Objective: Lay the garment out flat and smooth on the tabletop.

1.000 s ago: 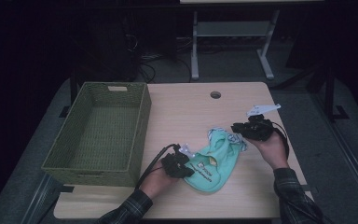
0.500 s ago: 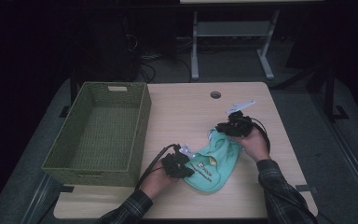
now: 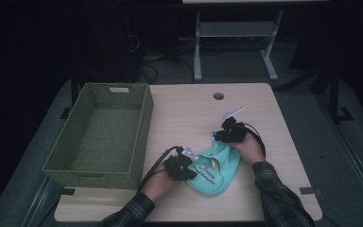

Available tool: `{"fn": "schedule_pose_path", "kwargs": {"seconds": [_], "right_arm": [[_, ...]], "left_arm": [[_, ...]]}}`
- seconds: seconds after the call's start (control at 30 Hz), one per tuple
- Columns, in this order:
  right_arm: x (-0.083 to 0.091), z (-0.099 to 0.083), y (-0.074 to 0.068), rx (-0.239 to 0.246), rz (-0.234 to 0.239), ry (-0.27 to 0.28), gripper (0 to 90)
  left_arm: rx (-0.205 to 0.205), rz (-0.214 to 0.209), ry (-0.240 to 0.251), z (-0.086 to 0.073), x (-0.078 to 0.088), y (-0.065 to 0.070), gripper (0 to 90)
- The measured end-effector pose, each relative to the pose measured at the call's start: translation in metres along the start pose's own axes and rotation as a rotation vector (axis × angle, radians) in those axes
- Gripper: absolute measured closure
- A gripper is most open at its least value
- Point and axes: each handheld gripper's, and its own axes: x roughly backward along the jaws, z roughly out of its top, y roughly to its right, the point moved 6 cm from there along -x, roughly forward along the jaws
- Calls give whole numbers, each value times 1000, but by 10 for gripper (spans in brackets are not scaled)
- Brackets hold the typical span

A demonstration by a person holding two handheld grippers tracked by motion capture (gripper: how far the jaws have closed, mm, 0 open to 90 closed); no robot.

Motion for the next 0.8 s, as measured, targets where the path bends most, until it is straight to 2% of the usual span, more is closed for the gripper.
{"fn": "schedule_pose_path", "kwargs": {"seconds": [0.2,0.33,0.43,0.67,0.73,0.8], "right_arm": [[-1,-1,-2,10,-19,4,878],[0,-1,-2,12,-23,5,893],[4,2,-1,1,-25,25,895],[17,14,11,-9,-53,64,898],[18,17,13,-23,-51,69,898],[18,21,17,-28,-58,75,898]], "left_arm": [[4,4,4,0,0,1,897],[-2,2,-2,0,0,0,897],[1,-1,1,0,0,0,897],[-5,4,5,0,0,-1,897],[13,0,15,1,-1,1,897],[5,1,12,1,-1,0,897]]}}
